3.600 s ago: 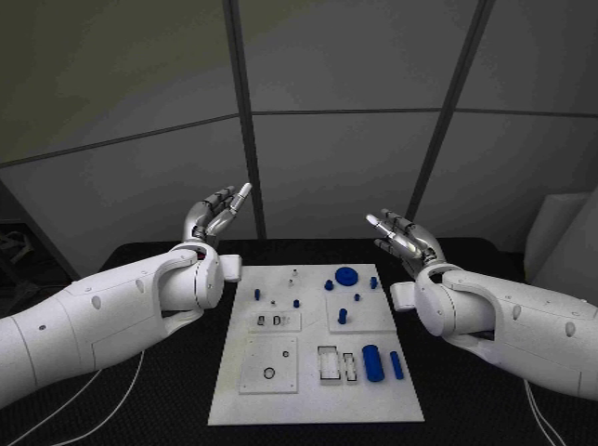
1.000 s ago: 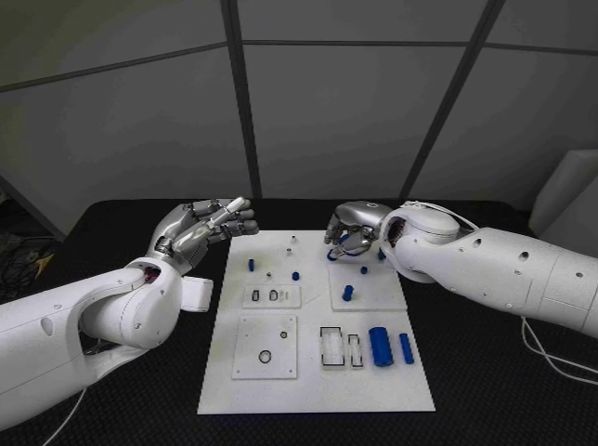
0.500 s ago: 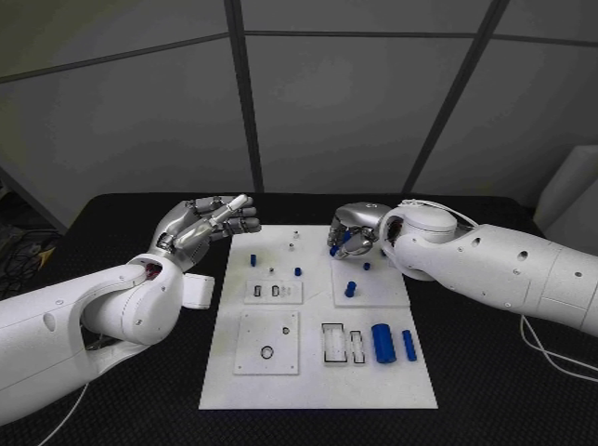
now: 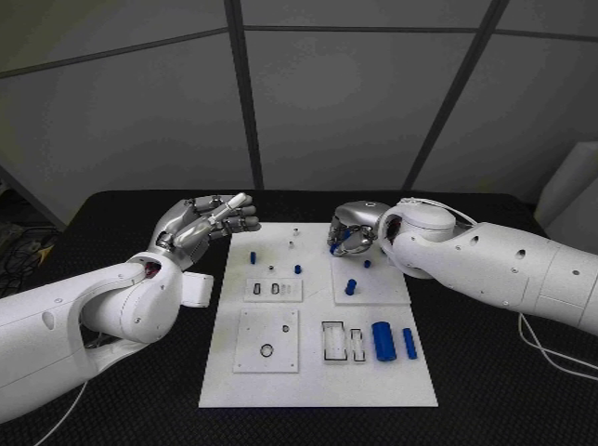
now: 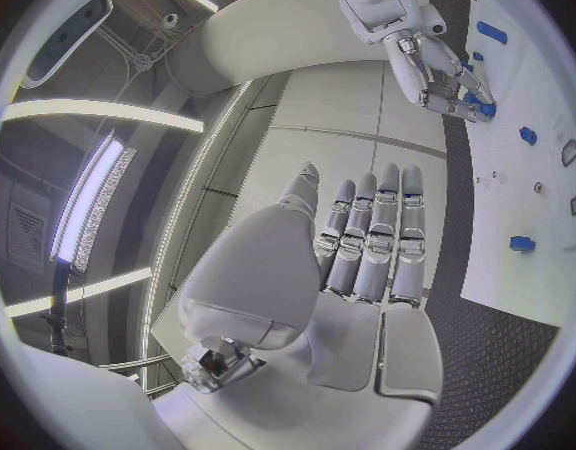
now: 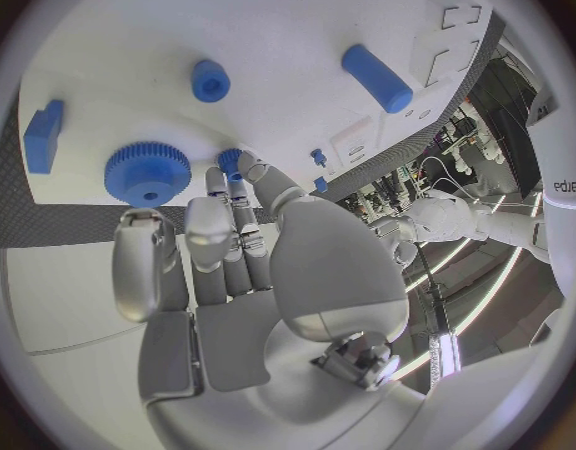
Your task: Assemble the parts on the task board
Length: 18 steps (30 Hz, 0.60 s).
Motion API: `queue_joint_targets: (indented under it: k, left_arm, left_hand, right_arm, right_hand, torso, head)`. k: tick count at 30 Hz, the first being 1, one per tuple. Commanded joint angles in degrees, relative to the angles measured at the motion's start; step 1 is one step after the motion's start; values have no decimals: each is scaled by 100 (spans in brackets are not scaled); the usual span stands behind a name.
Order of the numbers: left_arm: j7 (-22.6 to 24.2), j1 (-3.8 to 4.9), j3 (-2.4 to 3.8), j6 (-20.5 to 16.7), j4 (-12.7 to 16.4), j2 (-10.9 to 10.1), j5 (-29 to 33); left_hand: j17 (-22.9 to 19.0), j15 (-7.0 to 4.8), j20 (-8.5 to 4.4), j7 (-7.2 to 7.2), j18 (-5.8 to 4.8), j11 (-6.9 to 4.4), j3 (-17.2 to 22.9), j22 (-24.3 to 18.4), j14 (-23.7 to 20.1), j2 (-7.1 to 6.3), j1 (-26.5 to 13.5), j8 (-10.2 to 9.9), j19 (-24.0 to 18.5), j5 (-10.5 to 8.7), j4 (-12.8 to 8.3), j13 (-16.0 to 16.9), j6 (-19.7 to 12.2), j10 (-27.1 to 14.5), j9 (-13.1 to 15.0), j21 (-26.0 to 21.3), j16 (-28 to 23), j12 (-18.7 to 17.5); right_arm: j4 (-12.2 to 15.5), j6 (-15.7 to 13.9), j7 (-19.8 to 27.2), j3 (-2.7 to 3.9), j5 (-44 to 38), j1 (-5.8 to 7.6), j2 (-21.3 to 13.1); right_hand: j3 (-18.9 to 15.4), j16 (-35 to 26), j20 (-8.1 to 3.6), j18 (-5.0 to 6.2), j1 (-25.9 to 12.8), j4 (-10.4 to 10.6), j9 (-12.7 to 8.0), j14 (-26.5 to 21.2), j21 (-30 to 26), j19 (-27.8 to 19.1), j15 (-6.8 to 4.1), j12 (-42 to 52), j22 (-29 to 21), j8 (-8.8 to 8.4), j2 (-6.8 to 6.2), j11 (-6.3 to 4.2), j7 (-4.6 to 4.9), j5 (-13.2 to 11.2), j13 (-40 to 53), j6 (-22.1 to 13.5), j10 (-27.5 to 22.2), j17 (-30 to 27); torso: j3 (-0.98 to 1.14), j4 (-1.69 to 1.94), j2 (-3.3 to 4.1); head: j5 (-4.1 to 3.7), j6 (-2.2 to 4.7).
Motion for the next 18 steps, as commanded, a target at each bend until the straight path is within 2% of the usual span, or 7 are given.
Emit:
queue_joint_targets:
  k: [1,7,11,18]
  left_arm:
    - [7,8,6,80,6,-3,-45]
    - [0,8,6,83,-2,-4,-45]
    - [-4,8,6,86,-13,-4,-45]
    - [-2,8,6,90,-26,-6,-45]
  left_hand:
    - [-3,1,2,19,-69,8,-32,-8,16,12,-26,-26,22,33,-2,-7,31,43,-6,18,-9,-27]
    - [-5,4,3,20,-71,10,-38,-12,10,16,-30,-33,20,33,-4,-7,32,44,-7,14,-22,-37]
    - [-6,6,4,21,-71,11,-42,-15,7,17,-33,-37,19,32,-5,-7,32,44,-8,12,-30,-43]
    - [-7,8,5,23,-71,12,-47,-18,4,17,-36,-42,17,31,-7,-7,32,44,-9,10,-38,-49]
  right_arm:
    - [-31,-6,2,4,-50,11,19]
    - [-64,-77,0,4,-83,11,45]
    - [-39,-227,28,4,-91,11,44]
    - [101,-892,88,6,-96,10,19]
  right_hand:
    - [83,57,-13,-86,20,-5,15,82,50,67,-19,3,203,22,68,-13,-9,6,1,74,92,39]
    - [164,122,-26,-104,73,-26,30,75,103,113,-35,8,303,29,112,-37,-25,-1,5,143,160,88]
    - [189,147,-30,-112,96,-41,35,74,124,135,-40,10,346,30,112,-44,-30,1,7,166,185,109]
    - [238,202,-47,-128,104,-52,64,68,168,175,-57,14,431,43,75,-68,-49,132,19,253,266,149]
  torso:
    - [-2,5,13]
    - [-2,-5,21]
    - [-2,-14,26]
    - [-9,-1,35]
  head:
    - [0,-7]
    - [14,-16]
    - [28,-15]
    - [30,15]
